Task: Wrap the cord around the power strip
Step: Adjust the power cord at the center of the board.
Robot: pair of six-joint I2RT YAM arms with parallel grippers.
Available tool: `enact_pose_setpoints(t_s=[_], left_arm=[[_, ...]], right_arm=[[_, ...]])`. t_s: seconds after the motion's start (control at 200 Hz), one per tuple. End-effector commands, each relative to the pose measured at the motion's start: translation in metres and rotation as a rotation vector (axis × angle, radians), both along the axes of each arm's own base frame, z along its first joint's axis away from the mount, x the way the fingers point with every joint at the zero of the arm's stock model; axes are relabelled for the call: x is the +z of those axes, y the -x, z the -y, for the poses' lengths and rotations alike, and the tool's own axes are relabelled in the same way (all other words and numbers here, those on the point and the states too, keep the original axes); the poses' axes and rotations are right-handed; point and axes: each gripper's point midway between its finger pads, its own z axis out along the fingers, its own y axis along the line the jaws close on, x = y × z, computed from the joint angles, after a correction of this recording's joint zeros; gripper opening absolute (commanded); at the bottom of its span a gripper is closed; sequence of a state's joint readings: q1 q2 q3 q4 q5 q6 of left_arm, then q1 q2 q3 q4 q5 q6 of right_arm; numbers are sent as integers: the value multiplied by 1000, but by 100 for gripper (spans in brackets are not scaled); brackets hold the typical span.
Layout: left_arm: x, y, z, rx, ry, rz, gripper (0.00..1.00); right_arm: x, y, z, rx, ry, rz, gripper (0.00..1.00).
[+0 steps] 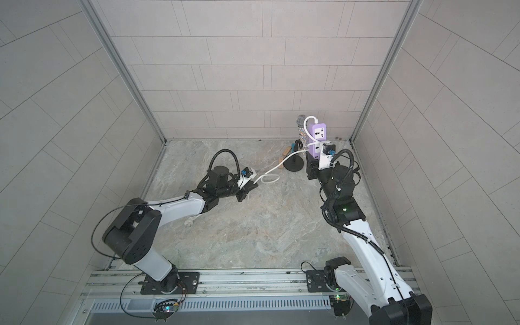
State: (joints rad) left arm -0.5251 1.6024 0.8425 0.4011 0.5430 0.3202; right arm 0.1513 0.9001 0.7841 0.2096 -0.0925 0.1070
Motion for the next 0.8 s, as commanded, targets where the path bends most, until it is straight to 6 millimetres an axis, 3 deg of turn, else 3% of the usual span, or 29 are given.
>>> enact_pose_setpoints(t_s=[0.0,0.19,0.44,0.6,0.795], left_arm=[[-13,-12,-42,138,-123,11,0],[-8,-37,-109,378,-206,56,0],[3,-56,-185,686,-310,95,0],[18,-65,-233,872,-280,104,0],[21,-70,-284,1032,-187,73,0]], right_arm=[[28,11,21,-77,-35,74,0],[26,16,46,-170,-12,48,0],[24,26,86,-329,1,3,0],[20,33,111,-430,25,-38,0],[23,43,131,-510,55,-44,0]])
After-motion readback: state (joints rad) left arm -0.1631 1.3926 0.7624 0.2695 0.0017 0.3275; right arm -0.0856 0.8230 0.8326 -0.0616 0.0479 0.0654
